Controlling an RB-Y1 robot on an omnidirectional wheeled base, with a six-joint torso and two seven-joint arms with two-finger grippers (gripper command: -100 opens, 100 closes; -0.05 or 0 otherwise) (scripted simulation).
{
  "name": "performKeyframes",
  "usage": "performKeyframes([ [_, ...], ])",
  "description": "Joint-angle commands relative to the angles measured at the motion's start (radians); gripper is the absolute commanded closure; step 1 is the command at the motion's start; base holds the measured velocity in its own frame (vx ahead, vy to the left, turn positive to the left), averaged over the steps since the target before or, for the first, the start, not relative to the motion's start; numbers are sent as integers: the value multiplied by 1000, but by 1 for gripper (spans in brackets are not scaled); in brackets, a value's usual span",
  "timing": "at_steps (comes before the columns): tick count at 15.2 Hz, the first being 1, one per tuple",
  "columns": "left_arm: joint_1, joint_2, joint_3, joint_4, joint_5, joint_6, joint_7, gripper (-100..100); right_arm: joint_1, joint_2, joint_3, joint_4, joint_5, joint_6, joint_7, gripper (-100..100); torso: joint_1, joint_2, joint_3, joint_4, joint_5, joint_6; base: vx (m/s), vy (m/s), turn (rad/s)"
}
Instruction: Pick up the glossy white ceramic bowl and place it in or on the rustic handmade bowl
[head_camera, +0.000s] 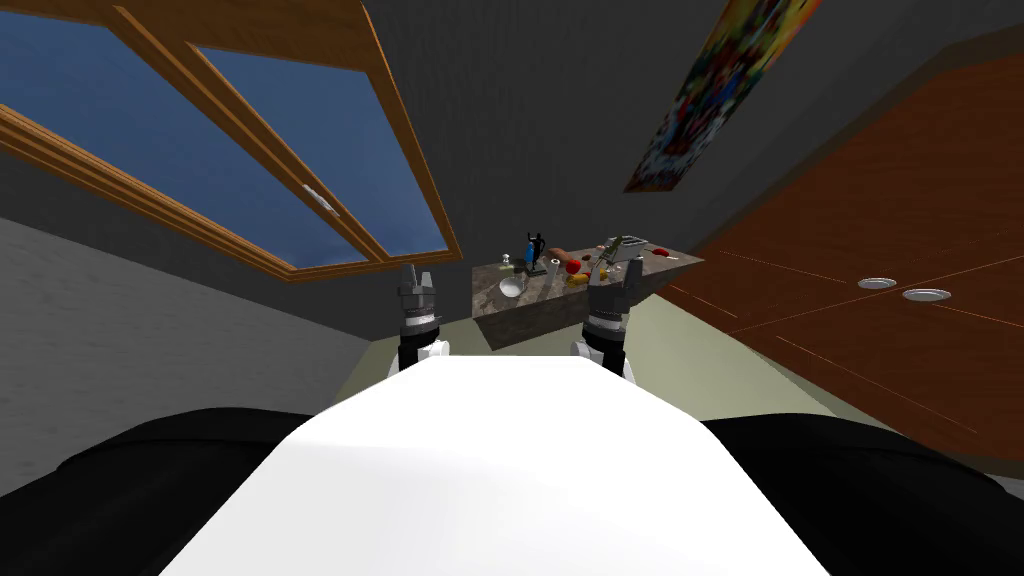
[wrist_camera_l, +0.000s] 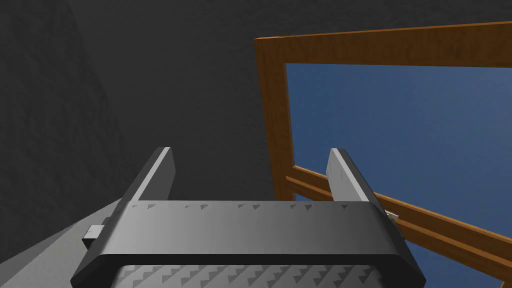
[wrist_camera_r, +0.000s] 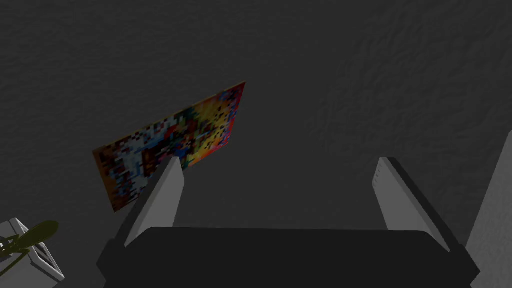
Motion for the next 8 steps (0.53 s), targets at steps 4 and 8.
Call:
performKeyframes([
  [4, -16, 68, 8, 5, 4, 58, 9, -100, 0, 0, 0, 0, 0, 0, 0, 0, 0, 0, 0, 0, 0, 0, 2, -9, -61],
  [8, -44, 113, 23, 12, 11, 151, 24, -100, 0, 0, 0, 0, 0, 0, 0, 0, -1, 0, 0, 0, 0, 0, 3, -17, -81],
])
